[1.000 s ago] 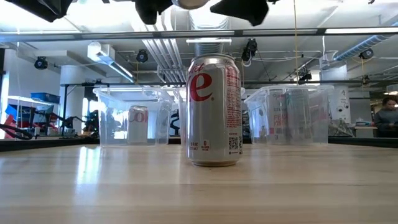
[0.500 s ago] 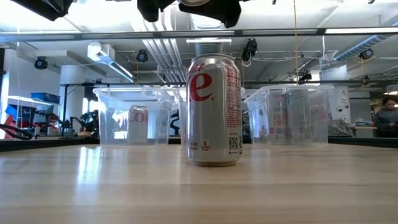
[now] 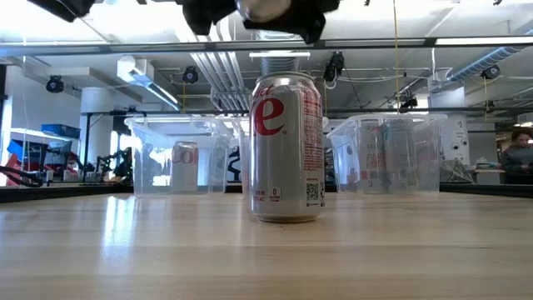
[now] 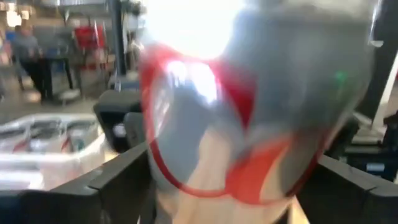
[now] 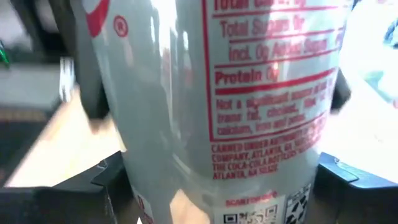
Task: Sort soda cans
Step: Put the bottom right red-silver soda can into the left transparent bin
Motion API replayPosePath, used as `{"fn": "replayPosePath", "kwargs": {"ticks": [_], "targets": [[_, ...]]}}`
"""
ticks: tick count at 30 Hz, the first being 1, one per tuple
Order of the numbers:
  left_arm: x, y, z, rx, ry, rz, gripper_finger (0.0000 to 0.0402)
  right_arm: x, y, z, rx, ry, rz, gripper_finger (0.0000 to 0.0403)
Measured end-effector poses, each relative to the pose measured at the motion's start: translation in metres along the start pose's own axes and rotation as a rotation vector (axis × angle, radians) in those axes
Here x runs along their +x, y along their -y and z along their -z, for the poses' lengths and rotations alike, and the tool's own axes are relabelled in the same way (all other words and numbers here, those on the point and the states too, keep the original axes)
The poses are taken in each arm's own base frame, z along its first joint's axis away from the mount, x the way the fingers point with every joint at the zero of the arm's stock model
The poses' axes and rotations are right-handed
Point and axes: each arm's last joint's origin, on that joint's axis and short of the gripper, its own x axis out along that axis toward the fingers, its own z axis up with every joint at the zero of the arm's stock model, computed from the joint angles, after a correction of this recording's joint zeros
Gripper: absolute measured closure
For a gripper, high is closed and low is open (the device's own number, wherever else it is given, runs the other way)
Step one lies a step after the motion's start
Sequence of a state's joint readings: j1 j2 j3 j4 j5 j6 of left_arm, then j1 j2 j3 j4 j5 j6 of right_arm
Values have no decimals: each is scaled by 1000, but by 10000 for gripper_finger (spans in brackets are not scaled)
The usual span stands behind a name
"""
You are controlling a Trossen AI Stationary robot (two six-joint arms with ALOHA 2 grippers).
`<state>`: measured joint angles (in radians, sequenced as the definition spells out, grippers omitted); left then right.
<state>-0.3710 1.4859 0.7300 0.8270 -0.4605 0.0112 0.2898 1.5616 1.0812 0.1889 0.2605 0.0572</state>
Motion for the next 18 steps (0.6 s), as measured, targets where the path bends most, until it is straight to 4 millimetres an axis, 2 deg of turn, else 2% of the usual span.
{"fn": "replayPosePath", "kwargs": {"ticks": [4, 12, 18], "targets": [[-2, -2, -14, 1, -159, -10, 46, -1, 3, 5, -36, -134, 9, 106], [0, -5, -45, 35, -448, -40, 48, -6, 12, 6, -96, -334, 33, 106], [17, -6, -56, 23, -511, -4, 51, -8, 17, 6, -116, -404, 40, 106]]}}
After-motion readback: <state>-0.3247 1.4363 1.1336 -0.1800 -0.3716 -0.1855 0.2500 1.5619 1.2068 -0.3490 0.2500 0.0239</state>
